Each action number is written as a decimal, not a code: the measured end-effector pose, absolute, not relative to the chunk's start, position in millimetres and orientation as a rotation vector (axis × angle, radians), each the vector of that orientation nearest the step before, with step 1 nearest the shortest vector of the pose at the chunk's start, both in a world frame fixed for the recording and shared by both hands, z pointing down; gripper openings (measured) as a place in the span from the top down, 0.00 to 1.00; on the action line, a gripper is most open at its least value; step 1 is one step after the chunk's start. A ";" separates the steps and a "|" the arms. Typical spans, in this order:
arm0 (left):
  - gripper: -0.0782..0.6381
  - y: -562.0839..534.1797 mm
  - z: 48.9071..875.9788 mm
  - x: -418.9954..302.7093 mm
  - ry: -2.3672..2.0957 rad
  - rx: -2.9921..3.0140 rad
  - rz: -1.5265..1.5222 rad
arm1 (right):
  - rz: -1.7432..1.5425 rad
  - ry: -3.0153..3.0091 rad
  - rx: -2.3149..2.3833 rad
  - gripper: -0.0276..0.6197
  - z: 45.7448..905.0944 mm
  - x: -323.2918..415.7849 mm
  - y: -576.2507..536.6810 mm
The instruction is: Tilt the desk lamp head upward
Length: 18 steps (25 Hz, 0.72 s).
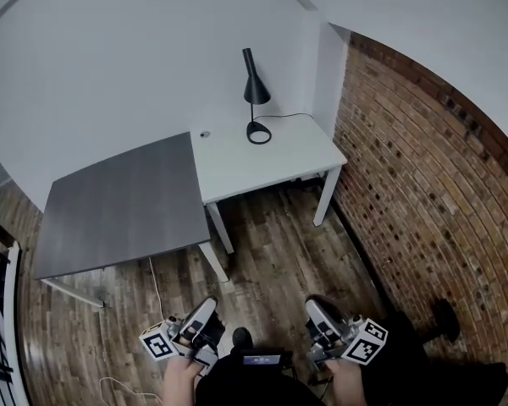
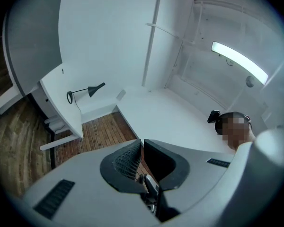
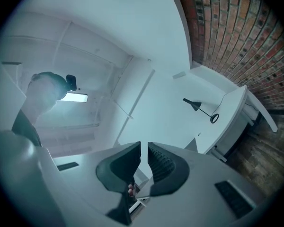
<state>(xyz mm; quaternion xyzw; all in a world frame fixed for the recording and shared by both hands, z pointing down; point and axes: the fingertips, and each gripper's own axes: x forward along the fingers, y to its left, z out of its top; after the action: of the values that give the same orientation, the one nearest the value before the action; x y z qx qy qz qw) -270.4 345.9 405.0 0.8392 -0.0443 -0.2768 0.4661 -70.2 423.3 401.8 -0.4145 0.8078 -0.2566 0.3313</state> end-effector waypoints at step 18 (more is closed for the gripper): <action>0.86 120.6 405.0 -161.1 0.075 2.022 -0.690 | -0.571 2.068 -1.332 0.88 379.7 26.5 242.3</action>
<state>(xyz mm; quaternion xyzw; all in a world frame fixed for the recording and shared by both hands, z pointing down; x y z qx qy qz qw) -161.1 120.6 405.0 0.8291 0.0306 -0.2830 0.4812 26.5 242.3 379.7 -0.5026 0.7804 -0.2153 0.3034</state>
